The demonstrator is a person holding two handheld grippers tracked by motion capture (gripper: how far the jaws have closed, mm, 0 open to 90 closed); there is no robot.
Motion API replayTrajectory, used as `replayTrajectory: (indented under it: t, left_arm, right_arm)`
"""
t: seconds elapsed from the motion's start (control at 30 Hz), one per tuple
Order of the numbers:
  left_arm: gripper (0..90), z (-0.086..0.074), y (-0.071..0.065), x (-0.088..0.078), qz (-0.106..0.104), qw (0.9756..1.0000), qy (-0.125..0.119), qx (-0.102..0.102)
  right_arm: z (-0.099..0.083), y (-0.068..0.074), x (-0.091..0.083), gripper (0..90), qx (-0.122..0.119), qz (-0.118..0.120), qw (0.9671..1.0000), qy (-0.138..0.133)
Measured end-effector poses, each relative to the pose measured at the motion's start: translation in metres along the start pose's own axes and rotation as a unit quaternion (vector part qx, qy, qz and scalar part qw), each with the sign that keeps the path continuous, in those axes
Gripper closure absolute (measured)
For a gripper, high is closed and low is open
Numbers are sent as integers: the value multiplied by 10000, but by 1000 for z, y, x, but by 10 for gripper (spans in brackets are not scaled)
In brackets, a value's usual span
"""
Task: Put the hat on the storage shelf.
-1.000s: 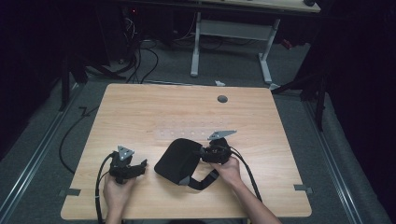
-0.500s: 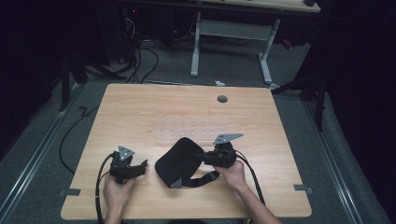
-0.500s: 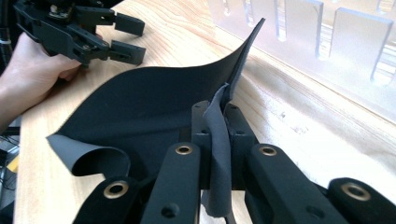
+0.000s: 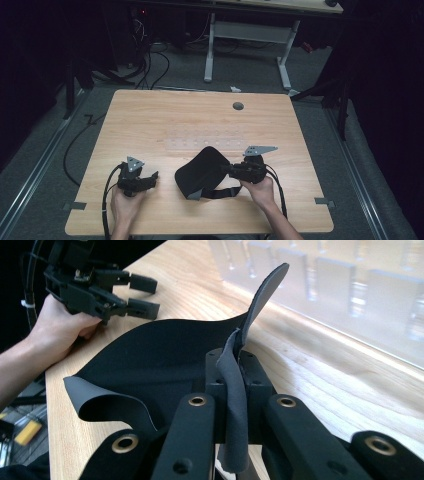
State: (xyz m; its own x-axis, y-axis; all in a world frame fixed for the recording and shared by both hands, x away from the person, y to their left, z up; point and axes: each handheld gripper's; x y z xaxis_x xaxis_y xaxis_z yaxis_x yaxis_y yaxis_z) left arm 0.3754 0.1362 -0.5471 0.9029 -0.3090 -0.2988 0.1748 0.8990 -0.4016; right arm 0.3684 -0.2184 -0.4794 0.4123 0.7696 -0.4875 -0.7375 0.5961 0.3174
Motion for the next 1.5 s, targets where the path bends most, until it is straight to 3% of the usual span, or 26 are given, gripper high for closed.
replayTrajectory:
  t: [0.23, 0.4, 0.5, 0.57, 0.63, 0.67, 0.73, 1.0, 1.4, 1.5]
  left_arm:
    - [245, -2, -4, -3, -260, 9996, 43, 57]
    - [247, -3, -7, -8, -437, 9990, 61, 22]
    - [249, -3, -18, -18, -781, 9969, 27, -8]
    - [250, -4, -20, -20, -848, 9964, 18, 23]
    - [251, -5, -35, -29, -1142, 9933, -30, 148]
    - [251, -5, -35, -29, -1142, 9933, -30, 148]
    - [251, -5, -45, -34, -1306, 9911, -44, 242]
    - [255, -11, -79, -50, -1879, 9802, -101, 613]
    - [243, -21, -114, -52, -2280, 9681, -15, 1039]
    - [246, -21, -118, -51, -2310, 9669, -14, 1082]
  right_arm:
    - [-7, -4, -25, 858, 283, -134, 9993, -222]
    - [-13, -5, -36, 858, 356, -234, 9986, -307]
    - [-16, -6, -42, 858, 417, -283, 9982, -339]
    - [-17, -6, -44, 858, 432, -304, 9980, -350]
    - [-18, -6, -49, 858, 492, -347, 9975, -374]
    - [-18, -6, -49, 858, 492, -347, 9975, -374]
    - [-18, -6, -52, 858, 511, -366, 9973, -387]
    - [-18, -4, -56, 857, 579, -372, 9968, -416]
    - [-15, 1, -54, 857, 584, -299, 9972, -356]
    - [-14, 2, -52, 857, 570, -292, 9974, -323]
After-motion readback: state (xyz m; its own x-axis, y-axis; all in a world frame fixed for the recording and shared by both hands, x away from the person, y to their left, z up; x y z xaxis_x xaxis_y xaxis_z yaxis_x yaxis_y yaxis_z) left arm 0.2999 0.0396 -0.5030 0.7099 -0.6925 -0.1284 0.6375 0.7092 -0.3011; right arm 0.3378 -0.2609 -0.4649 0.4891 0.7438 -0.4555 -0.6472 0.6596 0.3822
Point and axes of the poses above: each handheld gripper's, and its own axes: x roughly forward along the jaws, z roughly out of its top, y roughly to its left, and after that the axes turned 3 degrees about -y, right-handed
